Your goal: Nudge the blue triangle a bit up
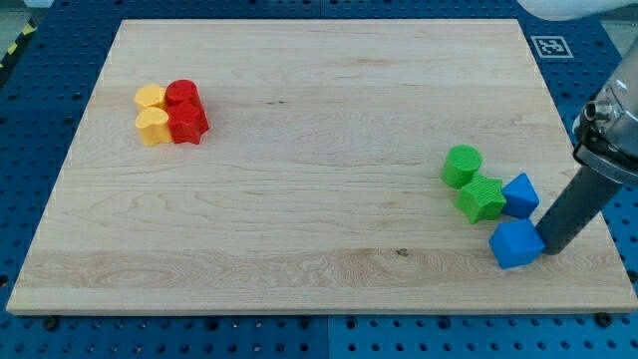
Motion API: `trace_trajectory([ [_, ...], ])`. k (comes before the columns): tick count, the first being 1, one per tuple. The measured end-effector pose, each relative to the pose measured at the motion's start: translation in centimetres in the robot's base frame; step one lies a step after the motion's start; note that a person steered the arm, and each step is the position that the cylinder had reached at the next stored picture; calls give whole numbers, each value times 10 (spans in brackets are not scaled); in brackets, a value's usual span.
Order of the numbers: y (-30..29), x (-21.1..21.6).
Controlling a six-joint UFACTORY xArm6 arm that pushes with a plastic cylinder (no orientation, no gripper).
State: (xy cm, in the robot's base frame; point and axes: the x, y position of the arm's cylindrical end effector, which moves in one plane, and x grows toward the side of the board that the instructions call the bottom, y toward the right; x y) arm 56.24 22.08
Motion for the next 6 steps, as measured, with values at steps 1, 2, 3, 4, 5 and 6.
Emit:
trace_trajectory([
  [1, -5, 0],
  [2, -6, -4],
  [3, -7, -24],
  [4, -7, -38],
  [5, -7, -45],
  [6, -8, -57],
])
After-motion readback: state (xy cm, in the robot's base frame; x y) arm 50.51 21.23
